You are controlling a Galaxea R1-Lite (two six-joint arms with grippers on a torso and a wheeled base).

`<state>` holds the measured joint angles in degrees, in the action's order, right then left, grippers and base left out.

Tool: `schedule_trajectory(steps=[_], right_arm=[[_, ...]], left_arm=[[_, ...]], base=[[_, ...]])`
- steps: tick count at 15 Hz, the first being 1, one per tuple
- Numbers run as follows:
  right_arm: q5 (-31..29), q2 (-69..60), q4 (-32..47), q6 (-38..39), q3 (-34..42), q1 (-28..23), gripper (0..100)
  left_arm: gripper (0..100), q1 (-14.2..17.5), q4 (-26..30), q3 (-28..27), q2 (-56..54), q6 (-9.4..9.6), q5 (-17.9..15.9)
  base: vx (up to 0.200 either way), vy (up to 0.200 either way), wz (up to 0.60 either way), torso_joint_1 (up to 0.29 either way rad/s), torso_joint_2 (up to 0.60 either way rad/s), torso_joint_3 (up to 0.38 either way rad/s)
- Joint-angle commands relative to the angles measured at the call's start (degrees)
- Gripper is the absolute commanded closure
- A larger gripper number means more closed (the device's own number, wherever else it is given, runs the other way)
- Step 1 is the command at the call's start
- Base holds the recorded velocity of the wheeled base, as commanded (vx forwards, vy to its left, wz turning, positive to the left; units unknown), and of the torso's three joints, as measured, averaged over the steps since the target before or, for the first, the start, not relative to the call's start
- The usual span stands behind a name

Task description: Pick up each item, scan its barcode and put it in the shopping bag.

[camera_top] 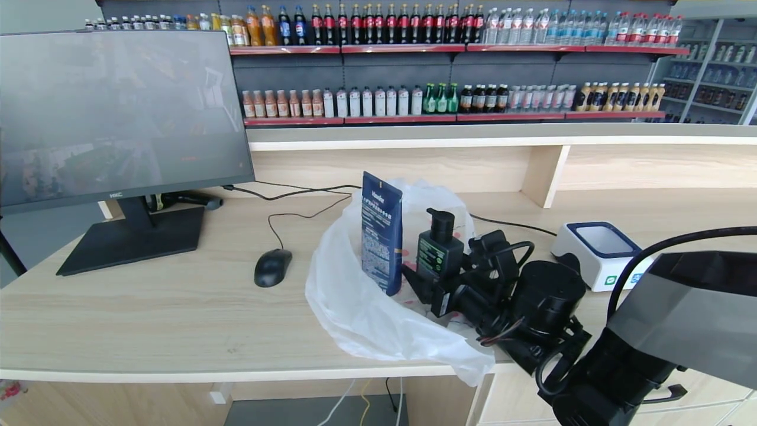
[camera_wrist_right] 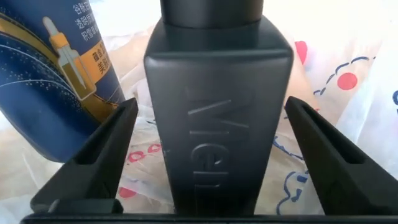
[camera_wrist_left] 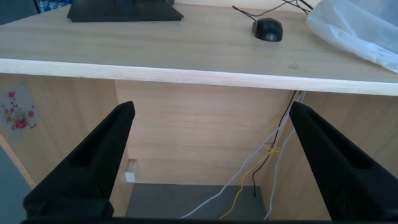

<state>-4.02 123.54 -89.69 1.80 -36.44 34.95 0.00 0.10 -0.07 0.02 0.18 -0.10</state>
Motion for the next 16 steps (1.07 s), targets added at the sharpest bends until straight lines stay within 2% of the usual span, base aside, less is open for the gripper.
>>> schedule_trajectory(steps=[1, 6, 9, 16], right_arm=[[-0.02, -0.84, -0.31, 0.22, -0.04, -0.06, 0], [-0.02, -2.87, -0.31, 0.39, 0.67, -0.06, 0], [0.07, -7.0, -0.31, 0.31, 3.83, 0.03, 0], [0.07, -23.17, -0.31, -2.68, 8.75, -0.41, 0]], left_arm=[[0, 0.0, -0.01, -0.01, -0.02, -0.01, 0.01], [0, 0.0, -0.01, -0.01, -0.02, -0.01, 0.01], [0, 0.0, -0.01, 0.07, -0.02, -0.01, 0.01], [0, 0.0, -0.01, -0.01, -0.02, -0.01, 0.01]], base=[[0.0, 0.0, 0.0, 0.0, 0.0, 0.0], [0.0, 0.0, 0.0, 0.0, 0.0, 0.0], [0.0, 0.0, 0.0, 0.0, 0.0, 0.0], [0.0, 0.0, 0.0, 0.0, 0.0, 0.0]])
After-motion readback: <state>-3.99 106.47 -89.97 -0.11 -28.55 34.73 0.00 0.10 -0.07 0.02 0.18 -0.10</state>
